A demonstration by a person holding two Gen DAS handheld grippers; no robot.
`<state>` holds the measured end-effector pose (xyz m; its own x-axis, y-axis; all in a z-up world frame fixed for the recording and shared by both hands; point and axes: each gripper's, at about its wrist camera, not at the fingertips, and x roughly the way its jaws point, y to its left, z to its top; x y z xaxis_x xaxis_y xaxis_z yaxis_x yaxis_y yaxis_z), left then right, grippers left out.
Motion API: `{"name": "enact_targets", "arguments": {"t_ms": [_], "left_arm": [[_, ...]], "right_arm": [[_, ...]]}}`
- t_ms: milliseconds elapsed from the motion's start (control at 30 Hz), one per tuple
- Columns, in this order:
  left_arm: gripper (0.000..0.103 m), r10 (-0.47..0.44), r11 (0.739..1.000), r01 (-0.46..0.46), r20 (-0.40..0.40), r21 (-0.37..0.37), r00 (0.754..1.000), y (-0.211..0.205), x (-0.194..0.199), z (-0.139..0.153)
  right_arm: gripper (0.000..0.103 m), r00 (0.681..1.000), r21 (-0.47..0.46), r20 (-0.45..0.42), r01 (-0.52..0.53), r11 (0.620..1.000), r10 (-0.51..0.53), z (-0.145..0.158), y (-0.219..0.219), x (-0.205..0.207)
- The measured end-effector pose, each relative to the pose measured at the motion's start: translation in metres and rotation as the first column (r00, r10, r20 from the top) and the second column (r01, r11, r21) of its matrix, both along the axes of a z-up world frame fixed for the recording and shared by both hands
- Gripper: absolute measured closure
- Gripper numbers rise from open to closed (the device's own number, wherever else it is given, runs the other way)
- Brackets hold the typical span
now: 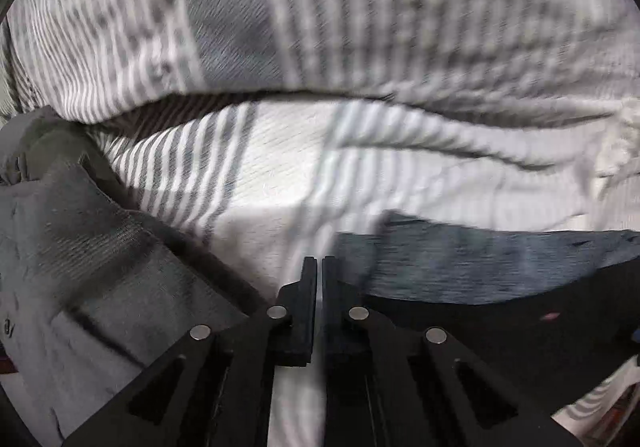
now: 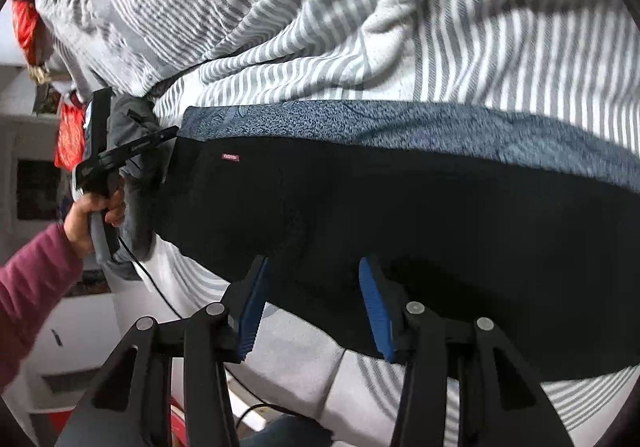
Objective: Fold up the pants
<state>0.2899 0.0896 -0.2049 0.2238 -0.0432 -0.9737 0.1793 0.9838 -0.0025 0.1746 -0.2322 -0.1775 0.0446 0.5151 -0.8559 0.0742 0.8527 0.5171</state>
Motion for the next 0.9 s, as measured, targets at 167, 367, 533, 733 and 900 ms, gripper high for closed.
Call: {"name": "enact_targets", "arguments": {"t_ms": [167, 367, 533, 733, 900], "left_arm": [[0.102, -0.114, 0.99, 0.115, 0.028, -0.075, 0.993, -0.06, -0.033, 0.036], [0.102, -0.239, 0.954, 0.227, -0.036, -0.195, 0.97, -0.162, -0.079, 0.043], [0.102, -0.271, 0.935, 0.233, -0.118, -0.266, 0.955, -0.235, -0.114, 0.028], [0.101, -0.287, 0.941, 0.253, -0.136, -0.224, 0.948, -0.299, -0.14, 0.022], [0.004, -0.223, 0.966, 0.216, -0.038, -0.14, 0.974, -0.292, -0.151, 0.034]], "right_arm": [[0.028, 0.997, -0.034, 0.004, 0.073, 0.997, -0.073, 0.006, -0.024, -0.015], [0.025, 0.974, -0.022, -0.011, 0.226, 0.974, -0.226, 0.009, -0.076, -0.047], [0.022, 0.945, -0.011, -0.024, 0.327, 0.945, -0.327, 0.007, -0.117, -0.079], [0.019, 0.909, -0.027, 0.014, 0.416, 0.909, -0.416, 0.016, -0.167, -0.111], [0.019, 0.917, 0.056, 0.004, 0.398, 0.916, -0.398, 0.016, -0.177, -0.123]]}}
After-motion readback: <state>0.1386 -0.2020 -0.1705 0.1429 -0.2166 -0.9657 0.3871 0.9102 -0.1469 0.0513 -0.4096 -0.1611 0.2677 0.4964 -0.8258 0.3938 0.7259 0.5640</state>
